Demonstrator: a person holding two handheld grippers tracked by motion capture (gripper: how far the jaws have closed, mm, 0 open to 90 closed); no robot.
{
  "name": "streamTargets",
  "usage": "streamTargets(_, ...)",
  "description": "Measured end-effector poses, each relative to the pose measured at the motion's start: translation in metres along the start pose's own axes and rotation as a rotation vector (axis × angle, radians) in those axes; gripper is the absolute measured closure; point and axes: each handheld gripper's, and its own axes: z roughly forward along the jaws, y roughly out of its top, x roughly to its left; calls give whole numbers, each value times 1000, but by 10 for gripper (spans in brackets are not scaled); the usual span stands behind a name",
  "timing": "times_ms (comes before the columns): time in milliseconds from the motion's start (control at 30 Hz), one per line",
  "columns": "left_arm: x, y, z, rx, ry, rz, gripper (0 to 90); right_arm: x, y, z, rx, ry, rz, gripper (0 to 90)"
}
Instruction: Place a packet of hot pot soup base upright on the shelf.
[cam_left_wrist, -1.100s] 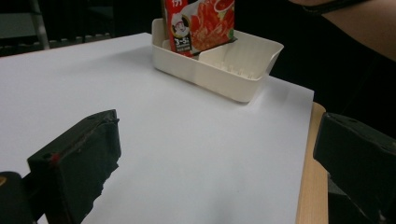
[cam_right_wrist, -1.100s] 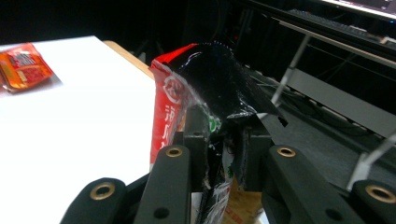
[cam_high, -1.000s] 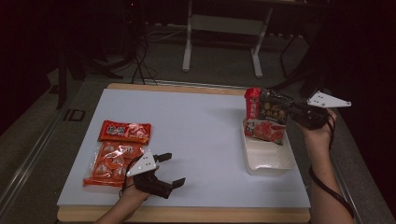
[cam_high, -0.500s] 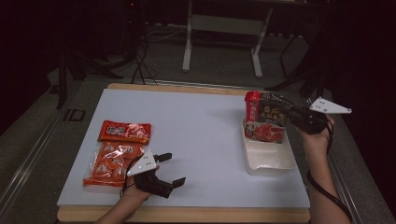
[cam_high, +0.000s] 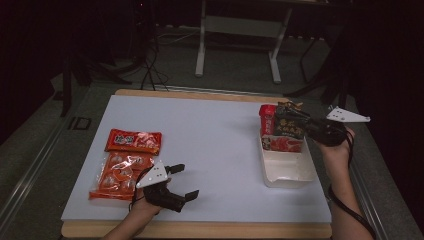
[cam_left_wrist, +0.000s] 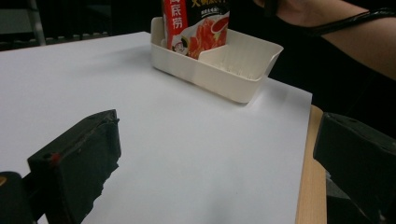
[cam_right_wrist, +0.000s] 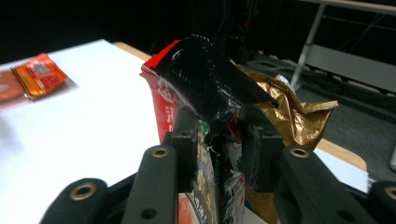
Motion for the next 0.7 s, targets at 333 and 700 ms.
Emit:
streamTargets(333, 1, 0, 0, 1, 2, -10, 14, 8, 21, -17, -74, -5, 94, 494)
streamTargets(700, 1, 2, 0, 15, 9, 0, 14, 30, 58, -27, -90, -6, 57, 447)
